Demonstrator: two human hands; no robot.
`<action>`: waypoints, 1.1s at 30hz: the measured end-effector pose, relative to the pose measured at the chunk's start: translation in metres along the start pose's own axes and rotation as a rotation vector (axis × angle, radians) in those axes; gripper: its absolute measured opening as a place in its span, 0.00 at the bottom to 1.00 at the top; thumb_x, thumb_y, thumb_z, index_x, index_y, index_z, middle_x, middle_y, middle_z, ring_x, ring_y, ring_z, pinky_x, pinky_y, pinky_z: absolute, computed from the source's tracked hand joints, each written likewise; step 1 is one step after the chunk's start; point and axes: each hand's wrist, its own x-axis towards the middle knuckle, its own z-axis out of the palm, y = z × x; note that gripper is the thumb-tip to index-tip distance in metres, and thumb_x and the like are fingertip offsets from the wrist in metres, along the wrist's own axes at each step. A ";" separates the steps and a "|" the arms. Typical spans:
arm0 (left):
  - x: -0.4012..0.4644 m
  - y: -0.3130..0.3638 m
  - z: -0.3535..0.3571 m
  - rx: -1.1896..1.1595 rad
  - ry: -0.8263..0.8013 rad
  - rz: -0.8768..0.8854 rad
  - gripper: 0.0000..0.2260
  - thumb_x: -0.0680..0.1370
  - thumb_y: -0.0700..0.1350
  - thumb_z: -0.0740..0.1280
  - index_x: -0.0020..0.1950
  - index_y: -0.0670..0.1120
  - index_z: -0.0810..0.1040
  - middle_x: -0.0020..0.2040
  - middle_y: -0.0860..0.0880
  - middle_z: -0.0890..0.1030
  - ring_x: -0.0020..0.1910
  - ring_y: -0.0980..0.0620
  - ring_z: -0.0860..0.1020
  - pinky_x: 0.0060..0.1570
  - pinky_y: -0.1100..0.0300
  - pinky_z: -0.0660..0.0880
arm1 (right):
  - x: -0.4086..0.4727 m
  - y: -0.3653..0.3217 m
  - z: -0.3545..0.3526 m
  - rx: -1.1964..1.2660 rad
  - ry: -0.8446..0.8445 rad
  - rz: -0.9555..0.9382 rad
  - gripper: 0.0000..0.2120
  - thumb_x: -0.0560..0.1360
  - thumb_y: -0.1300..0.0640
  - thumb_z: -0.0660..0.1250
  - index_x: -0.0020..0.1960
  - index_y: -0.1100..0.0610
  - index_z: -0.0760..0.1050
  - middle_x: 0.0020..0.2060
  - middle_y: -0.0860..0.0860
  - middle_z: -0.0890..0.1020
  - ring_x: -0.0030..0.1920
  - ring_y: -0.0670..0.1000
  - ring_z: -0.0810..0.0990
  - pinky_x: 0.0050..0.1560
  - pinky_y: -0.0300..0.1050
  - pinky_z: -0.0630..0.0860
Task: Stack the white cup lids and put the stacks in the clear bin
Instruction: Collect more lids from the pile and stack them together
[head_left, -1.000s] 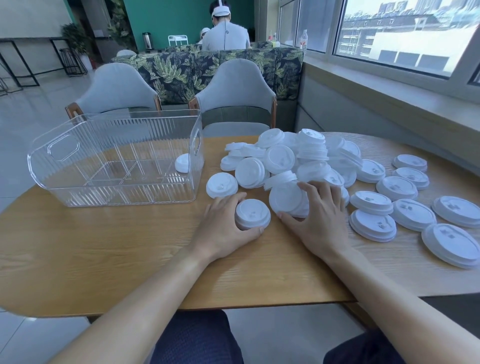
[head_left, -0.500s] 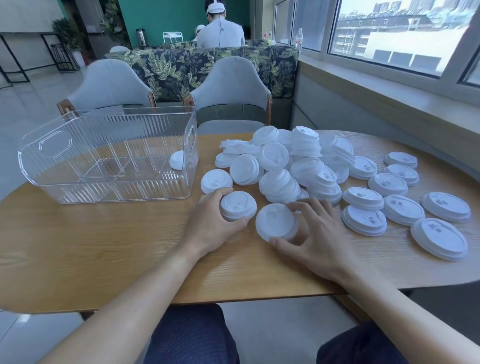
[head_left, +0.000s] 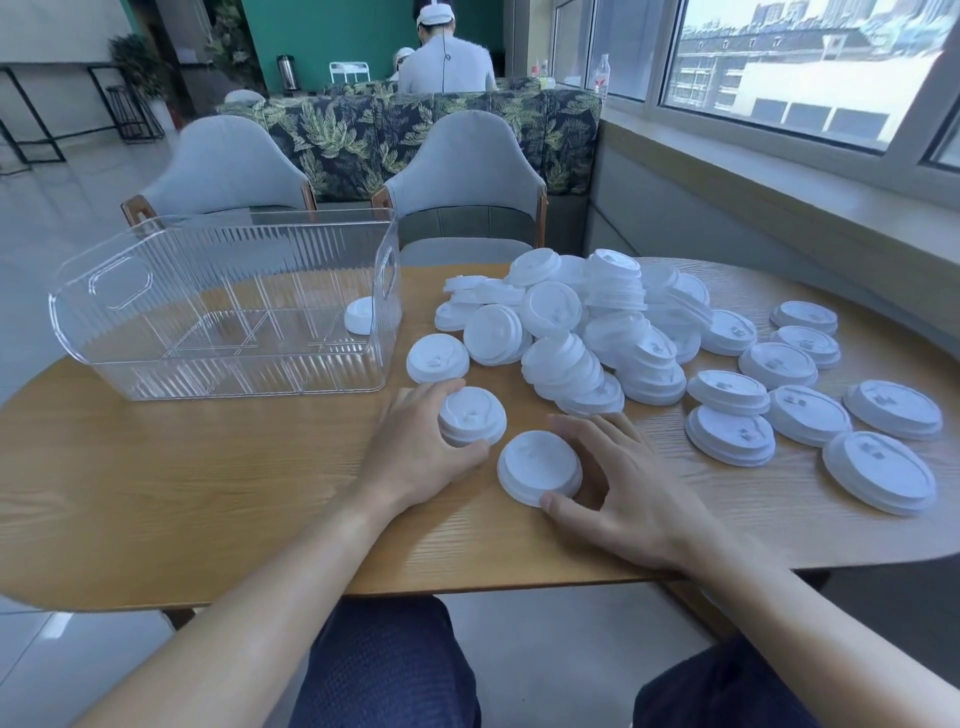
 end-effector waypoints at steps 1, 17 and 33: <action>0.000 0.000 0.000 0.008 0.001 0.003 0.38 0.67 0.61 0.74 0.75 0.52 0.72 0.69 0.55 0.75 0.69 0.52 0.68 0.70 0.57 0.63 | -0.001 -0.003 0.002 0.000 0.018 0.013 0.36 0.71 0.31 0.66 0.74 0.45 0.65 0.69 0.37 0.70 0.72 0.41 0.61 0.73 0.47 0.64; 0.001 0.000 0.004 0.083 0.066 0.055 0.37 0.72 0.63 0.75 0.77 0.52 0.69 0.72 0.57 0.73 0.69 0.53 0.68 0.70 0.58 0.61 | 0.019 0.001 0.007 0.155 0.018 0.092 0.32 0.69 0.41 0.67 0.71 0.45 0.67 0.65 0.36 0.72 0.71 0.41 0.62 0.72 0.48 0.66; 0.001 -0.001 0.007 0.117 0.079 0.033 0.33 0.72 0.59 0.74 0.75 0.54 0.69 0.70 0.59 0.73 0.67 0.54 0.67 0.68 0.59 0.60 | 0.015 -0.002 0.010 0.113 0.133 0.198 0.31 0.67 0.34 0.66 0.66 0.43 0.68 0.58 0.33 0.73 0.68 0.42 0.66 0.69 0.50 0.69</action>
